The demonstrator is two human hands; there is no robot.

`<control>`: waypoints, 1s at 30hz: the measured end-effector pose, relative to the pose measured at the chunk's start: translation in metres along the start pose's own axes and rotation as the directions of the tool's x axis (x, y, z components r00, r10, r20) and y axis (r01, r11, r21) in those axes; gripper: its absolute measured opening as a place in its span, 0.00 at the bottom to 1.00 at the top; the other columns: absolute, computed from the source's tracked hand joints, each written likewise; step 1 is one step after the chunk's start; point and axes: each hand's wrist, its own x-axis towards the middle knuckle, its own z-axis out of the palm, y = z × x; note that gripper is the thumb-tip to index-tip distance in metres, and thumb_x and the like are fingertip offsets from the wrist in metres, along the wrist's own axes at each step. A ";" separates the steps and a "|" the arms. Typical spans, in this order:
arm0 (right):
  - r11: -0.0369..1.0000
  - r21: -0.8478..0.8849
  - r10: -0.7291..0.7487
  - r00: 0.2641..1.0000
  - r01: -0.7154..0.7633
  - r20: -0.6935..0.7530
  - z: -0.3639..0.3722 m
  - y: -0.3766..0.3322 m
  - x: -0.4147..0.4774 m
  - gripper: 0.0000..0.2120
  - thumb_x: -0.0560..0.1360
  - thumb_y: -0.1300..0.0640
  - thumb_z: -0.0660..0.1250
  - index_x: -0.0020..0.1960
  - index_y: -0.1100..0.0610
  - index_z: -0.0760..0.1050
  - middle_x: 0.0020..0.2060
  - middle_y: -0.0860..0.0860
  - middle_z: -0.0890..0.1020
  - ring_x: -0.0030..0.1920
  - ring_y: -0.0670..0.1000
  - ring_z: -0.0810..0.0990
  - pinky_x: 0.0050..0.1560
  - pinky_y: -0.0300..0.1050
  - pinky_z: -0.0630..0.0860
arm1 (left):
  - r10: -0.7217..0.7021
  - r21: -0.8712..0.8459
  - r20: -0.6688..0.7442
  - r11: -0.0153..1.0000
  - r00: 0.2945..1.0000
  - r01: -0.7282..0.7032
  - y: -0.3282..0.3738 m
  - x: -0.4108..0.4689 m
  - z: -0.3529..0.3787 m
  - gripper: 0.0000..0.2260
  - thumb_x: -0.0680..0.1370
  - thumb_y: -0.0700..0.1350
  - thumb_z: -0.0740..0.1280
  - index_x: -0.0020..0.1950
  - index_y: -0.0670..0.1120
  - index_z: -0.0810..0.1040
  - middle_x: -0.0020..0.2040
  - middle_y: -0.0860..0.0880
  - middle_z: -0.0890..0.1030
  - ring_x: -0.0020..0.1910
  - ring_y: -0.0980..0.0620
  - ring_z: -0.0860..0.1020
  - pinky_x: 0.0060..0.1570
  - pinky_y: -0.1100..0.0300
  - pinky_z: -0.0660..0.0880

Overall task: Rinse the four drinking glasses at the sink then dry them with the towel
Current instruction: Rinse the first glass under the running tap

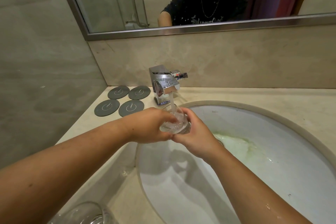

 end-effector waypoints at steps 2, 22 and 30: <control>1.000 -0.026 -0.010 1.000 0.010 -0.021 0.000 0.002 0.002 0.36 0.70 0.65 0.78 0.73 0.45 0.71 0.58 0.42 0.83 0.58 0.45 0.84 0.63 0.47 0.80 | -0.028 -0.072 0.051 0.997 0.998 0.032 0.000 0.002 -0.003 0.11 0.79 0.50 0.72 0.61 0.55 0.85 0.56 0.59 0.86 0.54 0.61 0.81 0.56 0.63 0.74; 0.994 -0.108 0.008 0.997 -0.016 -0.074 -0.001 0.001 0.005 0.42 0.61 0.46 0.80 0.72 0.36 0.69 0.64 0.45 0.80 0.62 0.48 0.81 0.63 0.55 0.81 | 0.039 -0.279 -0.057 0.959 0.998 -0.054 0.000 -0.003 -0.008 0.03 0.81 0.45 0.72 0.51 0.52 0.85 0.46 0.58 0.85 0.47 0.63 0.80 0.49 0.72 0.72; 0.991 -0.134 0.008 1.000 -0.011 -0.023 -0.003 0.001 0.002 0.36 0.66 0.55 0.84 0.67 0.39 0.71 0.58 0.38 0.81 0.55 0.33 0.80 0.54 0.34 0.78 | 0.286 0.242 -0.144 0.939 0.947 -0.246 -0.017 -0.011 0.000 0.03 0.79 0.49 0.72 0.51 0.57 0.82 0.49 0.60 0.83 0.60 0.55 0.75 0.58 0.57 0.70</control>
